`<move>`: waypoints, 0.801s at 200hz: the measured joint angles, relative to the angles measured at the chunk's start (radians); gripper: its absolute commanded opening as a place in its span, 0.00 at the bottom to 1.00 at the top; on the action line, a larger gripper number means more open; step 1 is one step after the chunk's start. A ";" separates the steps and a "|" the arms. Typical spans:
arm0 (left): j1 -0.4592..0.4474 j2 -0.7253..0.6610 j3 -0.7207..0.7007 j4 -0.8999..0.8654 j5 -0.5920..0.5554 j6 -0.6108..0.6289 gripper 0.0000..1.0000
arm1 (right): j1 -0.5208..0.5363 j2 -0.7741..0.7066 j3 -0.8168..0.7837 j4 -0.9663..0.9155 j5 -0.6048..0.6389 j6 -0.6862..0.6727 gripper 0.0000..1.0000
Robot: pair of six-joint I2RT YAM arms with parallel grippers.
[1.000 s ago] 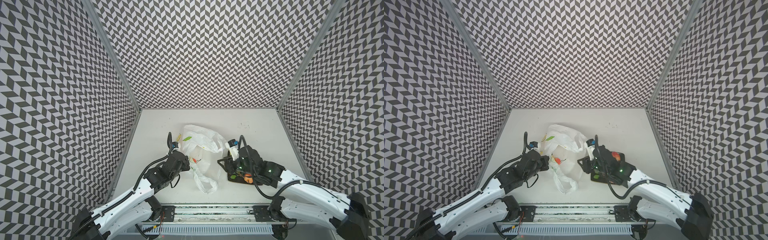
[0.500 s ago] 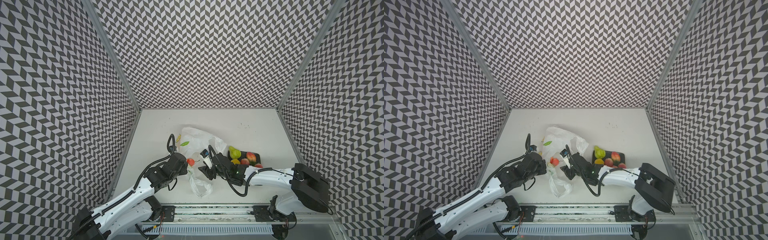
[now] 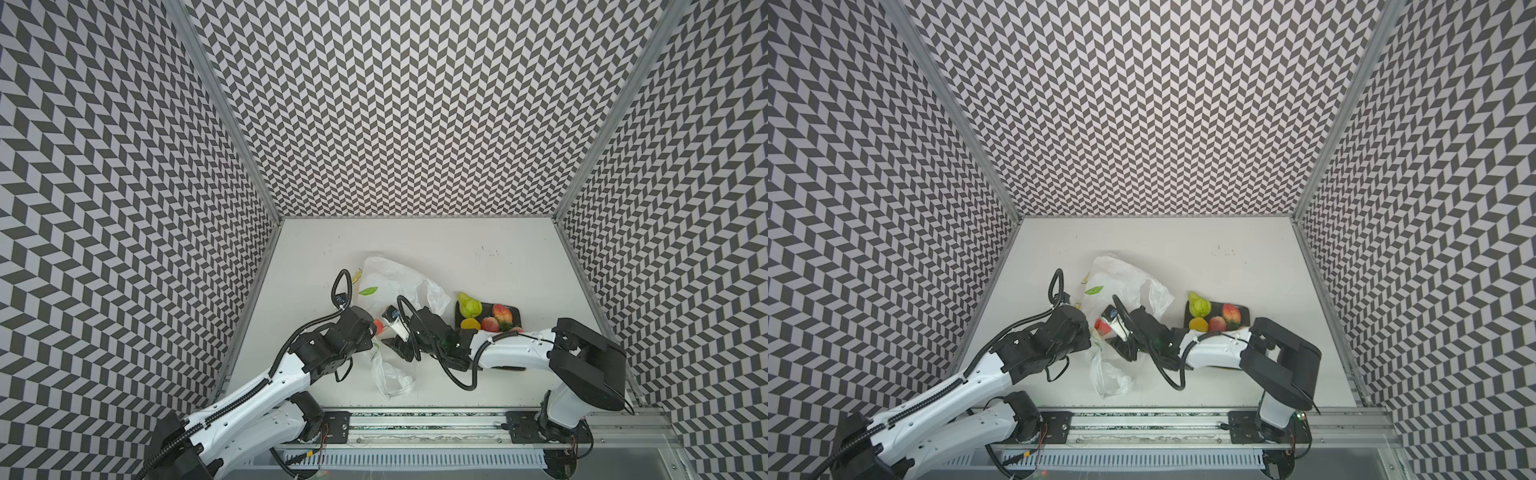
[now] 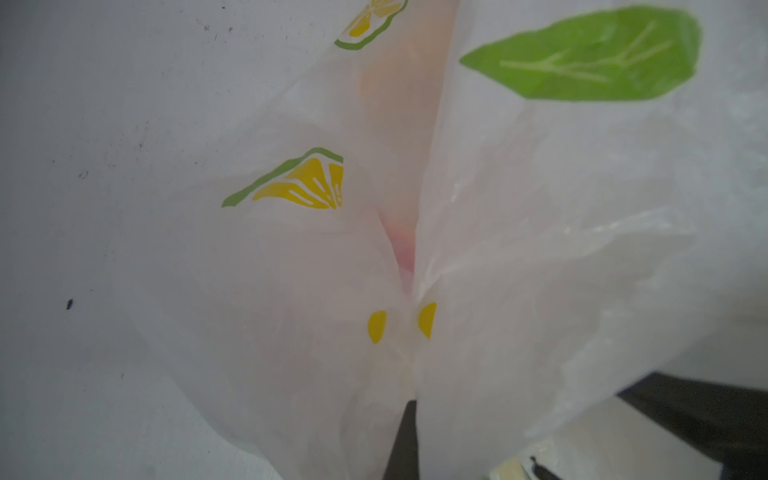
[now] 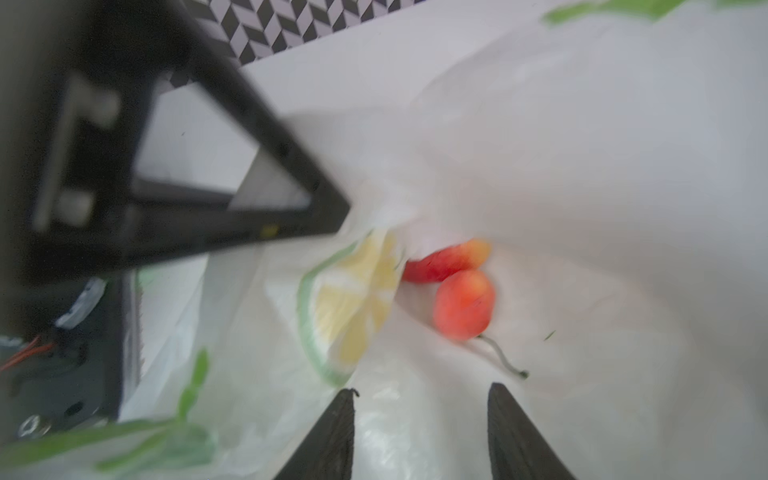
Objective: Take fruits out of the plastic bag
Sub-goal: Pick up the fruit from the plastic bag.
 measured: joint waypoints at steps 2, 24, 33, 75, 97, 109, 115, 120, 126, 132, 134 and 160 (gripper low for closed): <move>0.000 0.002 0.000 0.000 0.000 0.000 0.00 | -0.002 0.003 0.005 0.000 0.000 -0.004 0.55; 0.000 0.016 0.000 0.002 0.002 0.003 0.00 | -0.020 0.044 0.057 0.011 -0.001 -0.077 0.59; 0.000 0.018 0.000 0.002 0.002 0.003 0.00 | -0.023 0.061 0.064 0.016 -0.007 -0.109 0.60; 0.000 0.009 0.000 0.005 0.003 0.007 0.00 | -0.065 0.112 0.072 0.013 -0.094 -0.289 0.65; 0.000 -0.014 0.000 0.013 0.004 0.007 0.00 | -0.091 0.113 0.068 0.047 -0.143 -0.379 0.67; 0.000 -0.026 -0.001 0.020 0.005 0.007 0.00 | -0.101 0.117 0.068 0.065 -0.164 -0.426 0.67; 0.000 -0.029 -0.001 0.023 0.006 0.007 0.00 | -0.103 0.122 0.069 0.071 -0.172 -0.446 0.67; 0.000 -0.032 -0.002 0.026 0.007 0.007 0.00 | -0.103 0.127 0.070 0.076 -0.180 -0.462 0.67; 0.000 -0.032 -0.002 0.029 0.008 0.007 0.00 | -0.103 0.137 0.074 0.079 -0.193 -0.483 0.67; 0.000 -0.033 -0.002 0.032 0.008 0.008 0.00 | -0.105 0.148 0.079 0.079 -0.204 -0.499 0.67; 0.000 -0.033 -0.002 0.032 0.008 0.008 0.00 | -0.105 0.152 0.081 0.079 -0.208 -0.504 0.68; 0.002 -0.033 -0.002 0.038 0.009 0.010 0.00 | -0.112 0.214 0.130 0.071 -0.257 -0.557 0.68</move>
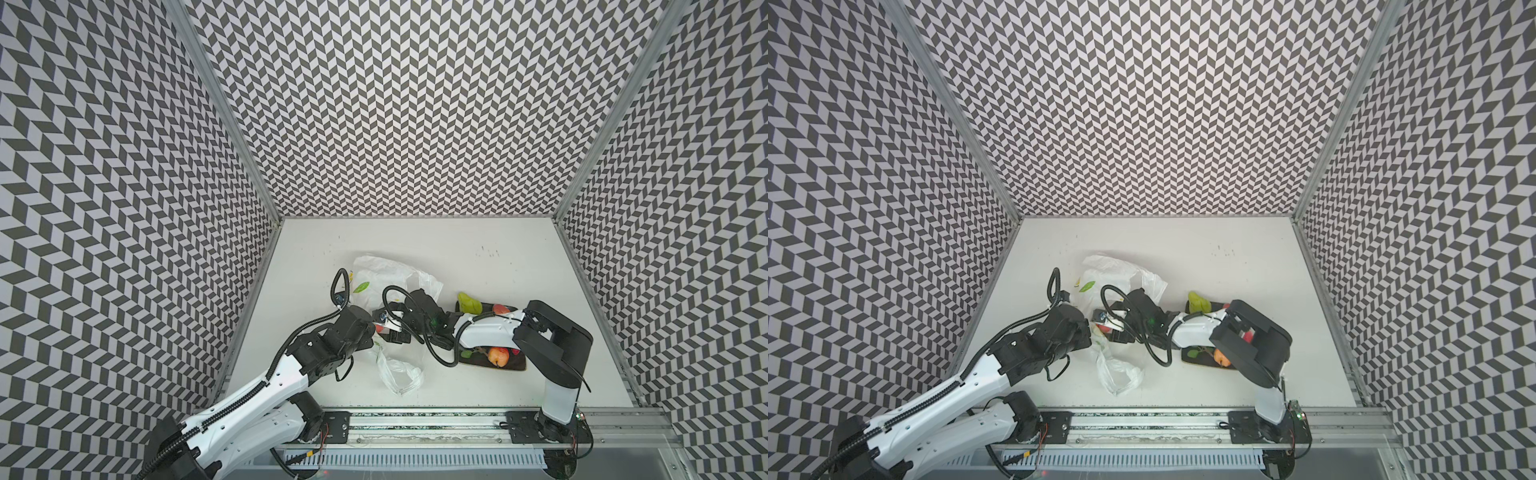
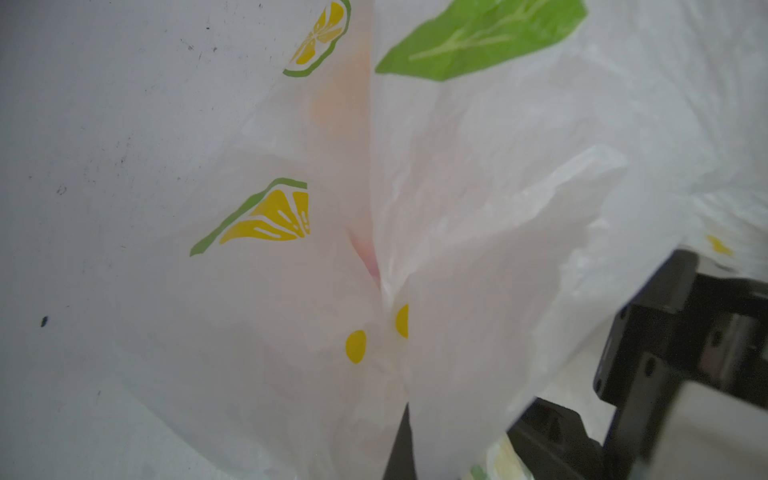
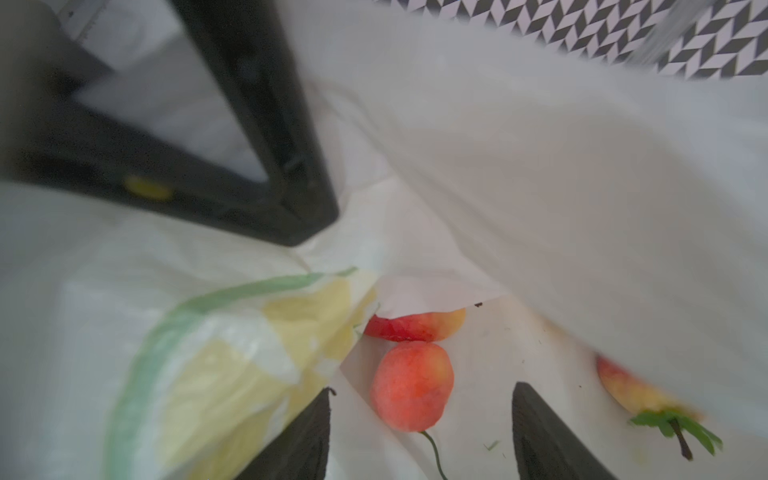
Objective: Take fruits out of the plastic bag
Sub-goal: Pick up the fruit from the plastic bag.
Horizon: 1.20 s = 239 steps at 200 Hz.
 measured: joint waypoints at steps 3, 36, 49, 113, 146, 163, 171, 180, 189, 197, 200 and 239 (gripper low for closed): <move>0.000 0.000 0.000 0.000 0.000 0.000 0.00 | -0.001 0.006 0.006 -0.002 -0.005 -0.003 0.68; 0.002 0.000 -0.008 0.007 0.003 0.000 0.00 | -0.005 0.073 0.071 -0.011 -0.047 -0.011 0.68; 0.004 0.000 -0.011 0.008 0.004 0.000 0.00 | -0.006 0.105 0.093 -0.011 -0.053 -0.004 0.67; 0.007 -0.020 -0.024 0.009 0.011 -0.010 0.00 | -0.020 0.208 0.124 0.016 -0.062 0.079 0.62; 0.007 -0.032 -0.026 0.008 0.011 -0.012 0.00 | -0.025 0.214 0.125 0.026 -0.064 0.106 0.51; 0.008 -0.033 -0.026 0.008 0.010 -0.012 0.00 | -0.025 0.213 0.125 0.024 -0.063 0.111 0.44; 0.011 -0.033 -0.026 0.008 0.010 -0.012 0.00 | -0.025 0.213 0.124 0.023 -0.063 0.116 0.41; 0.012 -0.033 -0.026 0.008 0.010 -0.012 0.00 | -0.025 0.212 0.124 0.021 -0.061 0.121 0.37; 0.012 -0.033 -0.026 0.008 0.010 -0.012 0.00 | -0.025 0.207 0.123 0.016 -0.059 0.119 0.34; 0.013 -0.033 -0.026 0.009 0.010 -0.011 0.00 | -0.025 0.201 0.120 0.012 -0.055 0.121 0.32; 0.014 -0.033 -0.026 0.009 0.010 -0.012 0.00 | -0.025 0.198 0.119 0.011 -0.054 0.126 0.32; 0.018 -0.042 -0.026 0.010 0.010 -0.012 0.00 | -0.025 0.120 0.093 0.005 -0.039 0.132 0.27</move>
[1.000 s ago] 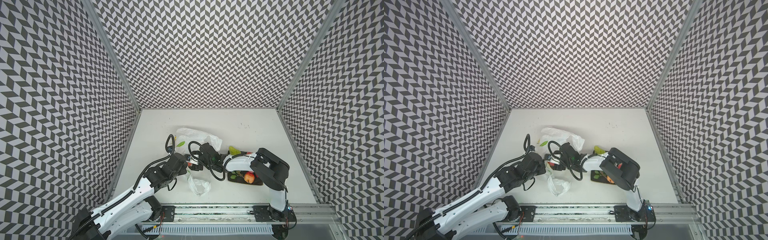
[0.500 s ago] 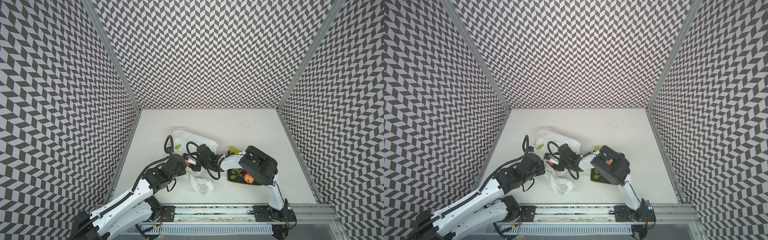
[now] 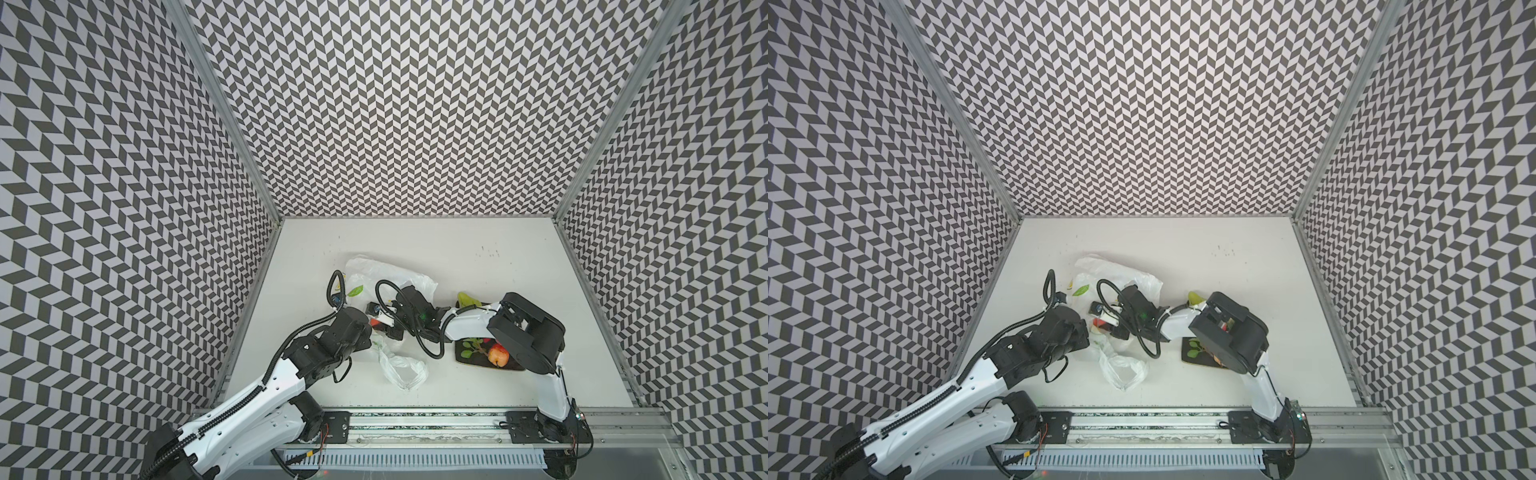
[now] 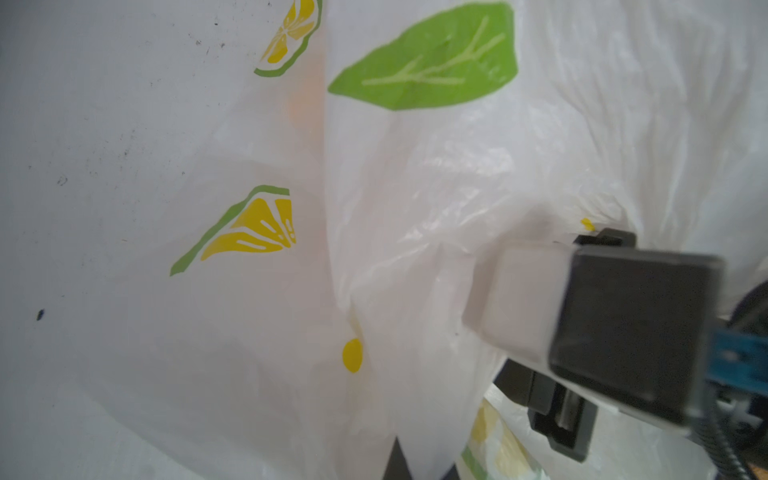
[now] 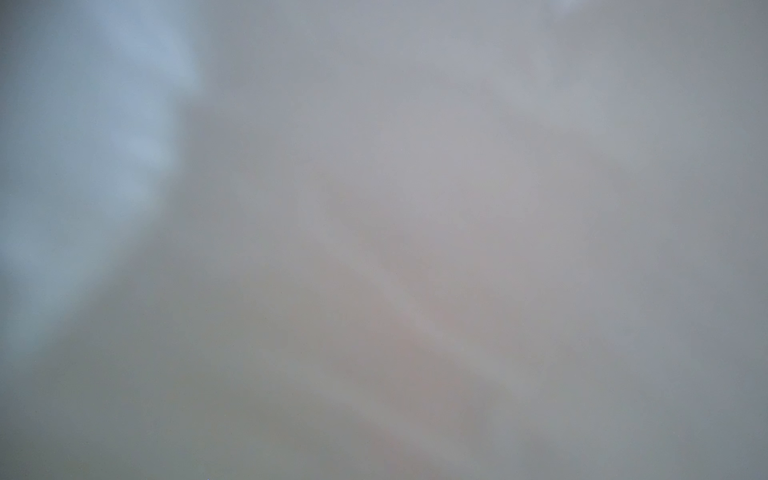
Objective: Take fruits out of the plastic bag
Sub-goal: Pick up the fruit from the plastic bag.
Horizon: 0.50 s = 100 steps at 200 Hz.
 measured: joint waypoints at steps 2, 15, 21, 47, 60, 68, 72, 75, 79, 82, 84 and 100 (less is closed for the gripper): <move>0.000 -0.001 0.000 0.000 0.000 0.000 0.00 | 0.000 -0.005 -0.003 0.000 0.000 0.000 0.27; 0.003 -0.003 0.000 0.002 0.000 0.000 0.00 | 0.000 -0.042 -0.023 0.000 0.003 0.003 0.25; 0.005 -0.003 0.000 0.002 0.000 0.000 0.00 | 0.000 -0.058 -0.032 0.001 0.005 0.004 0.25; 0.010 -0.003 -0.005 0.011 0.000 0.001 0.00 | 0.000 -0.115 -0.076 0.000 0.023 0.007 0.24; 0.013 -0.003 -0.007 0.016 0.000 0.001 0.00 | 0.000 -0.138 -0.097 -0.001 0.030 0.007 0.24; 0.013 -0.003 -0.007 0.016 0.000 0.001 0.00 | 0.000 -0.153 -0.111 -0.003 0.034 0.008 0.24; 0.013 -0.003 -0.007 0.017 0.000 0.001 0.00 | 0.000 -0.160 -0.117 -0.006 0.037 0.007 0.24; 0.013 -0.003 -0.007 0.018 0.000 0.001 0.00 | 0.000 -0.167 -0.122 -0.010 0.038 0.009 0.24; 0.013 -0.003 -0.007 0.019 0.000 0.001 0.00 | 0.000 -0.175 -0.127 -0.014 0.041 0.009 0.24; 0.014 -0.003 -0.008 0.020 0.000 0.001 0.00 | 0.000 -0.182 -0.132 -0.018 0.042 0.011 0.24; 0.014 -0.003 -0.008 0.021 0.000 0.001 0.00 | 0.000 -0.185 -0.134 -0.019 0.043 0.011 0.24; 0.017 -0.003 -0.008 0.027 0.000 0.002 0.00 | 0.002 -0.223 -0.157 -0.030 0.049 0.016 0.24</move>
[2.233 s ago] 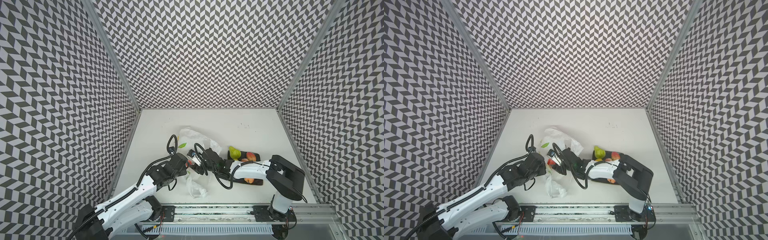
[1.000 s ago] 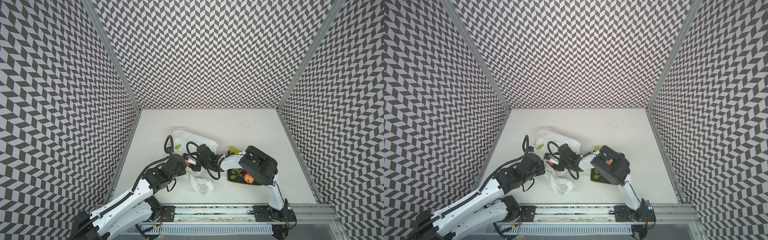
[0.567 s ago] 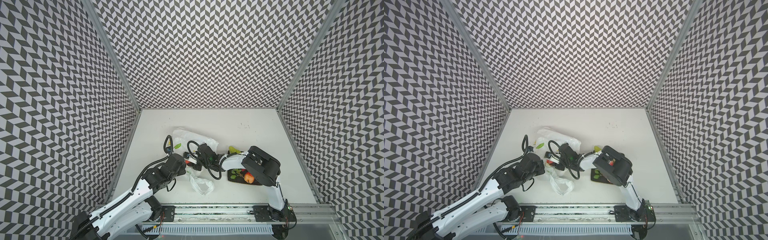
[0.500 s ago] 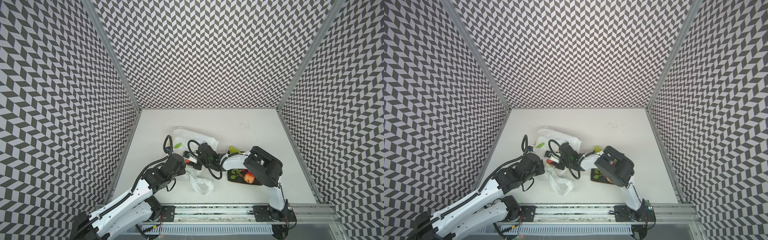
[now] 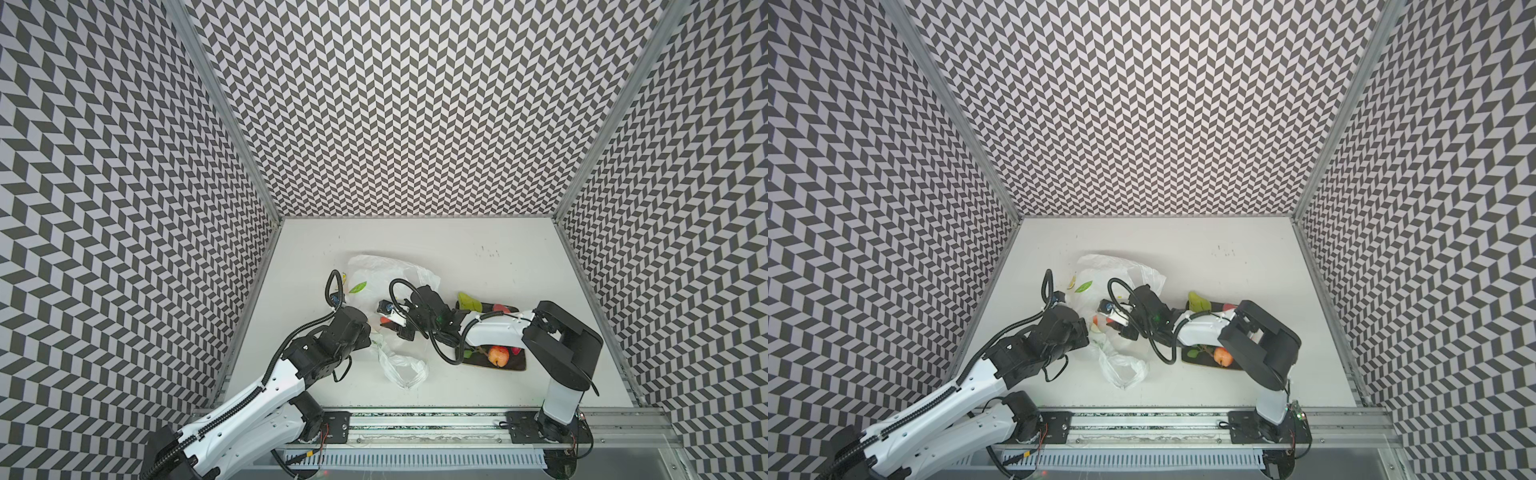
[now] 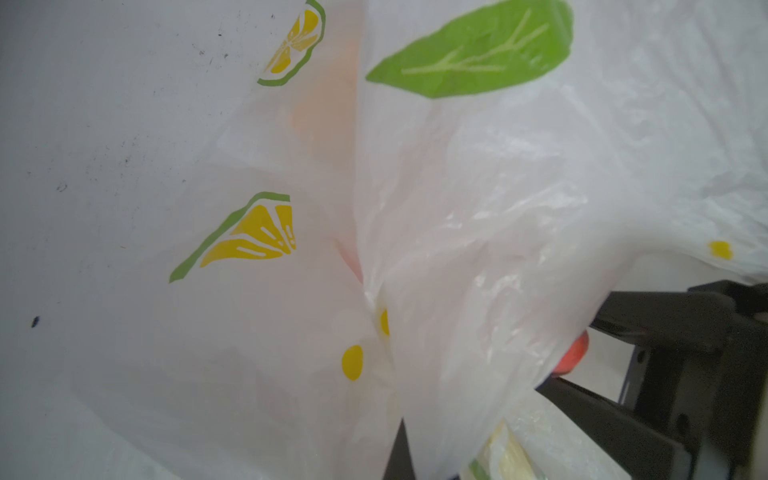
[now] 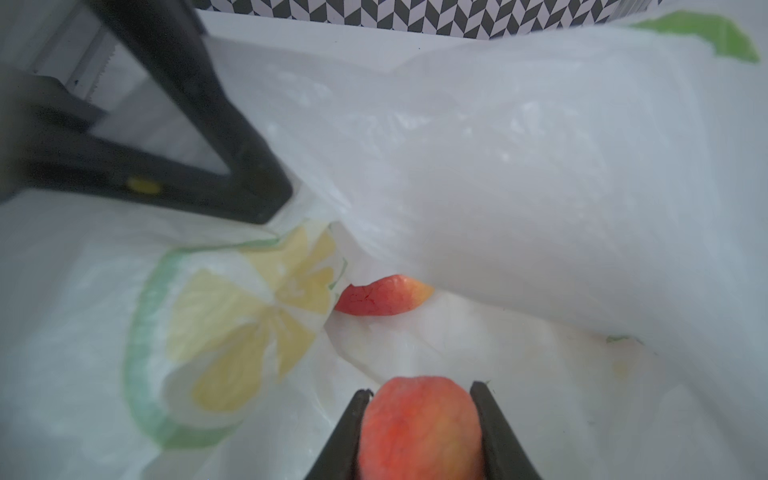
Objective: Take fruits out of the plastic bag
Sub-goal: Pick up the fruit from the plastic bag, then place the fruit on the plate.
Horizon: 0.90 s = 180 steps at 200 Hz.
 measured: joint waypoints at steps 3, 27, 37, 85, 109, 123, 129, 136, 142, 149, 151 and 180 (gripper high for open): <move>0.000 0.000 0.000 0.001 0.000 0.000 0.00 | 0.001 -0.010 -0.004 -0.005 0.000 0.000 0.24; 0.004 0.000 -0.001 0.015 0.000 0.000 0.00 | 0.010 -0.078 -0.039 -0.021 0.004 0.009 0.24; 0.005 0.000 -0.002 0.019 0.000 0.001 0.00 | 0.014 -0.107 -0.052 -0.027 0.003 0.015 0.24; 0.009 0.006 -0.003 0.034 0.000 0.004 0.00 | 0.060 -0.276 -0.135 -0.091 0.004 0.043 0.24; 0.010 0.011 -0.003 0.041 0.000 0.005 0.00 | 0.082 -0.381 -0.181 -0.138 -0.001 0.068 0.24; 0.011 0.013 -0.003 0.043 0.000 0.008 0.00 | 0.092 -0.454 -0.206 -0.174 -0.001 0.089 0.24; 0.011 0.014 -0.003 0.043 0.000 0.008 0.00 | 0.095 -0.488 -0.217 -0.188 0.000 0.102 0.24; 0.011 0.015 -0.003 0.045 0.000 0.009 0.00 | 0.098 -0.528 -0.229 -0.205 0.002 0.123 0.24; 0.012 0.015 -0.003 0.047 0.000 0.010 0.00 | 0.100 -0.560 -0.238 -0.220 0.005 0.147 0.23; 0.014 0.015 -0.003 0.050 0.000 0.011 0.00 | 0.103 -0.599 -0.246 -0.243 0.009 0.186 0.23; 0.015 0.015 -0.003 0.051 0.000 0.011 0.00 | 0.105 -0.612 -0.249 -0.251 0.011 0.199 0.23; 0.018 0.020 -0.003 0.062 0.001 0.011 0.00 | 0.125 -0.743 -0.267 -0.371 0.080 0.408 0.23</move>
